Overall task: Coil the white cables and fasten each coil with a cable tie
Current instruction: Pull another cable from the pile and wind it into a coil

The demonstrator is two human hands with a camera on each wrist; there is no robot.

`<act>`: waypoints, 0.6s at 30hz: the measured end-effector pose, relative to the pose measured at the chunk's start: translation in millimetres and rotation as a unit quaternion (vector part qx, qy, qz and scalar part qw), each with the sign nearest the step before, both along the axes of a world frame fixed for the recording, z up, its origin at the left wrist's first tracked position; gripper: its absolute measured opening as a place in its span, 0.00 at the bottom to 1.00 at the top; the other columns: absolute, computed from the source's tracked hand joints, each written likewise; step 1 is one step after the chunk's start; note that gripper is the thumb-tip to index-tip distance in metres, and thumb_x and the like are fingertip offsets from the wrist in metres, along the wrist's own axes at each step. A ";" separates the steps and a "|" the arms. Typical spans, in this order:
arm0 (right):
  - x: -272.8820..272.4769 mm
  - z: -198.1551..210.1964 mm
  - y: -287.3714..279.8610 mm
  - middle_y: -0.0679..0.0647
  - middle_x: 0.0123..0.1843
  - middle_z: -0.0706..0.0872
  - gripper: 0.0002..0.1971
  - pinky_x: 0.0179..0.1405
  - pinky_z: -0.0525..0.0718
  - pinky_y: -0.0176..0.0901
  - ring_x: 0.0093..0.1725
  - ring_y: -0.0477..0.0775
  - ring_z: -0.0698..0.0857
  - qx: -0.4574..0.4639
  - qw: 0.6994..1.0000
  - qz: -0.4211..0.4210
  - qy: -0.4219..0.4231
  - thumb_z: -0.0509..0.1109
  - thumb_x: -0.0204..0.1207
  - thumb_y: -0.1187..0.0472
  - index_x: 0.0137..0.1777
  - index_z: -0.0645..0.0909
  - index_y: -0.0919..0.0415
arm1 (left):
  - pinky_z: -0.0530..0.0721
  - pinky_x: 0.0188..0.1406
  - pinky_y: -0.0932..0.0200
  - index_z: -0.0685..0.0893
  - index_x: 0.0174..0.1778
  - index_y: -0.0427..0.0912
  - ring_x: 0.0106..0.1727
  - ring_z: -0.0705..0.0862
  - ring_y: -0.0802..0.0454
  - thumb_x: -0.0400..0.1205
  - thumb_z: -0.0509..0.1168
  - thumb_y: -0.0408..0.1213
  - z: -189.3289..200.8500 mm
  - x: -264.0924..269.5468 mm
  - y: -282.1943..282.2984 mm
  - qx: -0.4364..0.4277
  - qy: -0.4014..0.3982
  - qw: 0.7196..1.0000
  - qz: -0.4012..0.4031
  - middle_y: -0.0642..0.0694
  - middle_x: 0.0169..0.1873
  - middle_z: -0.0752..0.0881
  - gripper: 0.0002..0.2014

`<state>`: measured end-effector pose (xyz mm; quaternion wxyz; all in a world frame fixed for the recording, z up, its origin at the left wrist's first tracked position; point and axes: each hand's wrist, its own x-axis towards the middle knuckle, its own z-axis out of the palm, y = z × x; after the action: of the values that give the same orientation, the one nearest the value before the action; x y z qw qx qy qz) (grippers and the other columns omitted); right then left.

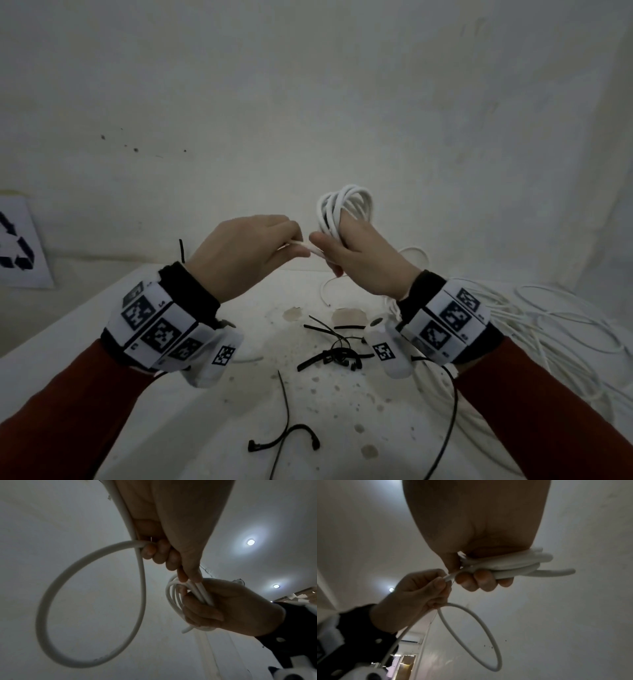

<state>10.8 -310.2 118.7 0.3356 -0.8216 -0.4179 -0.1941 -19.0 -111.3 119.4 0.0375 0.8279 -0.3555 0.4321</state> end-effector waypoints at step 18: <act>-23.6 12.4 -36.4 0.45 0.18 0.67 0.25 0.22 0.66 0.33 0.19 0.46 0.67 -0.050 0.987 0.032 0.151 0.76 0.74 0.55 0.21 0.68 0.57 | 0.60 0.18 0.67 0.73 0.36 0.45 0.21 0.76 0.48 0.78 0.45 0.67 18.7 12.3 22.5 0.079 -0.009 0.994 0.074 0.53 0.25 0.78 0.27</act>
<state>-12.8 -346.7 131.1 0.3593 -0.8437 -0.3973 -0.0356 -6.7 -88.7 138.0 -0.0635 0.8482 -0.3272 0.4116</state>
